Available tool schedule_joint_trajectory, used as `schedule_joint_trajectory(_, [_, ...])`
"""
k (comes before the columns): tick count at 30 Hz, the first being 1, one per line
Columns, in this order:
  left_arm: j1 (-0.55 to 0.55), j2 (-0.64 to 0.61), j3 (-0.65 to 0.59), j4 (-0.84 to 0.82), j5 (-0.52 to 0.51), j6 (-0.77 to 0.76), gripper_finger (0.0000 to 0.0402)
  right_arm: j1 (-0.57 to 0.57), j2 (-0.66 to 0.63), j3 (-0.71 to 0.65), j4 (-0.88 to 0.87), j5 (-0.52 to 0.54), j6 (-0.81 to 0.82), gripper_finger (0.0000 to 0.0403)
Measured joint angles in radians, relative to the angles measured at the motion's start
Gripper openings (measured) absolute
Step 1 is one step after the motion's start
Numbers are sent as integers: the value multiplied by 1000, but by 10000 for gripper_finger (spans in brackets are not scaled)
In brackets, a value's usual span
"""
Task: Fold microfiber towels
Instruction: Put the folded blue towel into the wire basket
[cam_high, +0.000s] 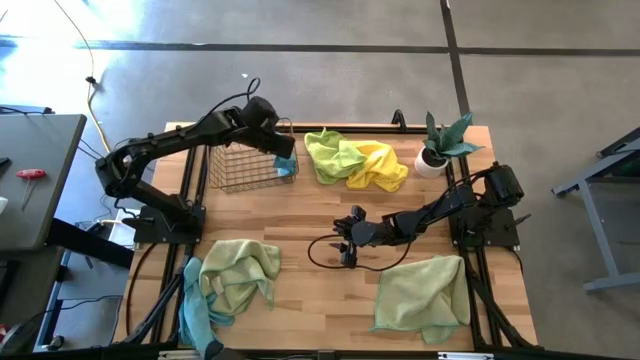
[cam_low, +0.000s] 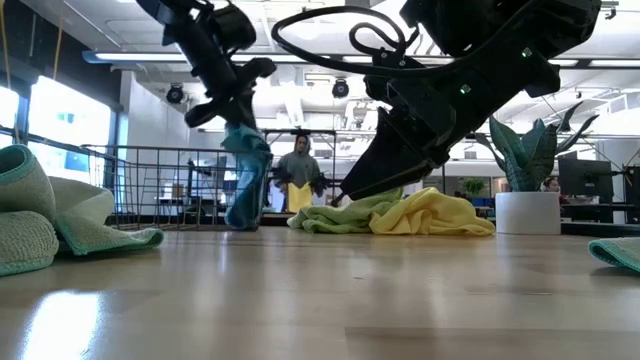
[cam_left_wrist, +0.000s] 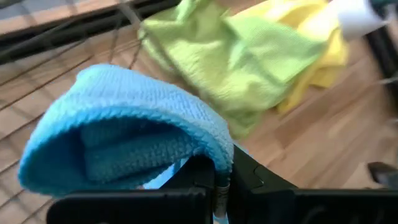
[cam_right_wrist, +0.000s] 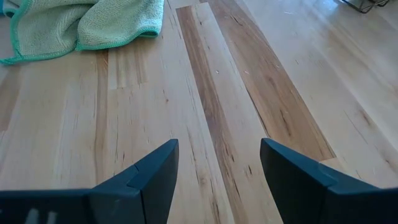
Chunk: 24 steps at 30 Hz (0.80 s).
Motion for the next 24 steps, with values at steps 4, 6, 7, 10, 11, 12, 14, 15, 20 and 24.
schedule_joint_trajectory(4, [4, -3, 70, 18, 9, 9, 1, 0, 0, 0, 0, 0, 0, 220])
schedule_joint_trajectory(6, [7, -3, 95, 8, 0, 22, 1, 0, 0, 0, 0, 0, 0, 220])
schedule_joint_trajectory(7, [7, -3, 100, -6, -8, 25, 1, 0, 0, 0, 0, 0, 0, 220])
schedule_joint_trajectory(10, [7, -3, 100, -89, -45, 38, 1, 0, 0, 0, 0, 0, 0, 220])
schedule_joint_trajectory(11, [6, -2, 100, -126, -62, 50, 1, 0, 0, 0, 0, 0, 0, 220])
schedule_joint_trajectory(12, [6, 1, 100, -165, -85, 60, 1, 0, 0, 0, 0, 0, 0, 220])
schedule_joint_trajectory(14, [6, 8, 100, -246, -130, 64, 1, 0, 0, 0, 0, 0, 0, 220])
schedule_joint_trajectory(15, [6, 9, 100, -276, -150, 64, 1, 0, 0, 0, 0, 0, 0, 220])
schedule_joint_trajectory(20, [4, 12, 100, -357, -219, 85, 1, 0, 0, 0, 0, 0, 0, 220])
schedule_joint_trajectory(24, [3, 12, 100, -388, -254, 89, 1, 0, 0, 0, 0, 0, 0, 220])
